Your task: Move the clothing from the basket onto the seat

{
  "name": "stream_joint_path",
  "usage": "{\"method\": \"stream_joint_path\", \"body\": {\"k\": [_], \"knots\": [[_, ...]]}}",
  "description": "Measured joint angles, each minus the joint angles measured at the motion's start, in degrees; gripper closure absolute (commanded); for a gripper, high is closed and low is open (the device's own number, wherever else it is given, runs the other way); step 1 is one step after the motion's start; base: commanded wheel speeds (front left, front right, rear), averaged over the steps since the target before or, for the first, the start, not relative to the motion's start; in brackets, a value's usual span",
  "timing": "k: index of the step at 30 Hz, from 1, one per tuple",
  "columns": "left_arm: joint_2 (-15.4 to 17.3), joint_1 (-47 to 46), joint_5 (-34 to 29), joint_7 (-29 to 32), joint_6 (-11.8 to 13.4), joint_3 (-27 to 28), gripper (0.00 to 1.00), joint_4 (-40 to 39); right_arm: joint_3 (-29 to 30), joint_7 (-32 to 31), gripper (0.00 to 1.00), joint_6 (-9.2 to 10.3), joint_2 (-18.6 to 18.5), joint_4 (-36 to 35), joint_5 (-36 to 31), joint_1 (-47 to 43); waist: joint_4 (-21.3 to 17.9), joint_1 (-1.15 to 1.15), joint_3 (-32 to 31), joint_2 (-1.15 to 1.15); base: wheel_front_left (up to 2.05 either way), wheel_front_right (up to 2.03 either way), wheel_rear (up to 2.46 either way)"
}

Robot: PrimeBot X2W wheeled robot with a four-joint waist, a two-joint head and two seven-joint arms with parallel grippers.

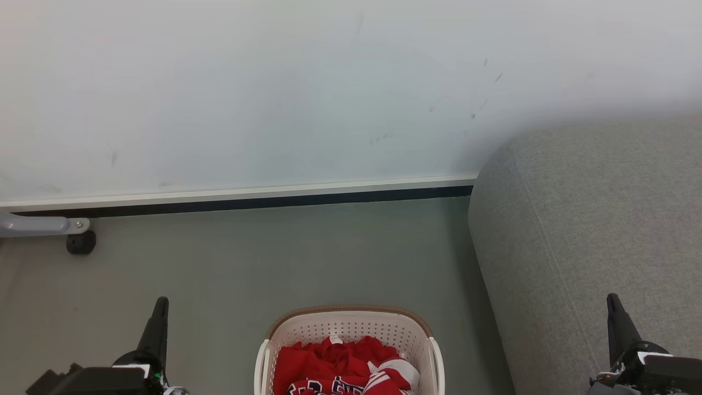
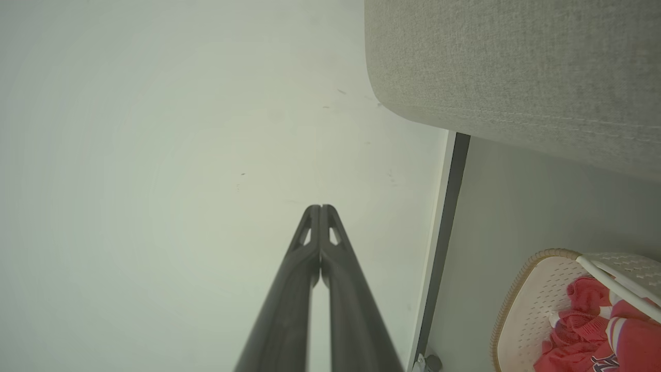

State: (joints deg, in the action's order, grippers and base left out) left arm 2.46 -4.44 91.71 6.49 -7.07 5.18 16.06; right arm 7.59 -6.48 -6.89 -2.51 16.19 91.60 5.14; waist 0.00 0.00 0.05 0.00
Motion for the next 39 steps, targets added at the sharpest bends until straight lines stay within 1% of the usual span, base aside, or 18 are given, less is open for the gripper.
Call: {"method": "stream_joint_path", "body": {"k": [11,12,13,14,15,26,31,33,39], "knots": [[0.0,0.0,0.0,0.0,0.0,0.0,1.0,0.0,0.0,0.0,1.0,-0.01,0.0,0.0,0.0,0.0,0.0,0.0,0.0,0.0,0.0,0.0,0.0],[-0.02,0.1,0.0,0.0,0.01,-0.04,0.0,0.25,-0.04,-0.01,0.0,0.01,0.03,0.27,-0.01,-0.07,0.0,0.0,0.0,0.0,0.0,0.0,0.0],[-0.11,0.42,0.0,0.0,0.02,-0.09,0.0,0.77,-0.11,0.0,0.0,0.09,0.15,0.85,-0.01,-0.31,0.0,0.0,0.0,0.0,0.0,0.0,0.0],[-0.25,0.9,0.0,0.0,0.04,-0.12,1.0,1.37,-0.18,0.0,1.0,0.09,0.31,1.42,-0.01,-0.79,0.0,0.0,0.0,0.0,0.0,0.0,0.0],[-0.41,1.53,0.0,0.0,0.07,-0.18,0.0,2.0,-0.23,0.0,0.0,0.1,0.54,2.08,-0.01,-1.37,0.0,0.0,0.0,0.0,0.0,0.0,0.0],[-0.63,2.7,-0.85,-1.7,0.09,-1.86,0.0,1.99,-2.34,1.66,0.0,0.33,0.93,2.72,-0.37,-2.44,0.03,0.0,0.0,0.0,0.0,0.0,0.0],[-0.62,2.68,-3.57,-2.82,0.53,-2.15,0.0,1.08,-2.6,2.76,0.0,0.49,0.92,2.56,-1.57,-2.42,0.03,0.0,0.0,0.0,0.0,0.0,0.0],[-0.6,2.65,-4.43,-3.14,0.71,-2.23,0.0,0.52,-2.83,3.11,0.0,0.91,0.92,2.44,-2.54,-2.32,0.02,0.0,-0.01,0.0,0.0,0.0,0.0],[-0.59,2.55,-10.02,-4.32,1.87,-2.74,0.0,-1.27,-4.21,4.26,0.0,1.93,0.89,1.43,-7.43,-2.01,-0.01,0.0,-0.04,0.0,0.0,0.0,0.0]]}}
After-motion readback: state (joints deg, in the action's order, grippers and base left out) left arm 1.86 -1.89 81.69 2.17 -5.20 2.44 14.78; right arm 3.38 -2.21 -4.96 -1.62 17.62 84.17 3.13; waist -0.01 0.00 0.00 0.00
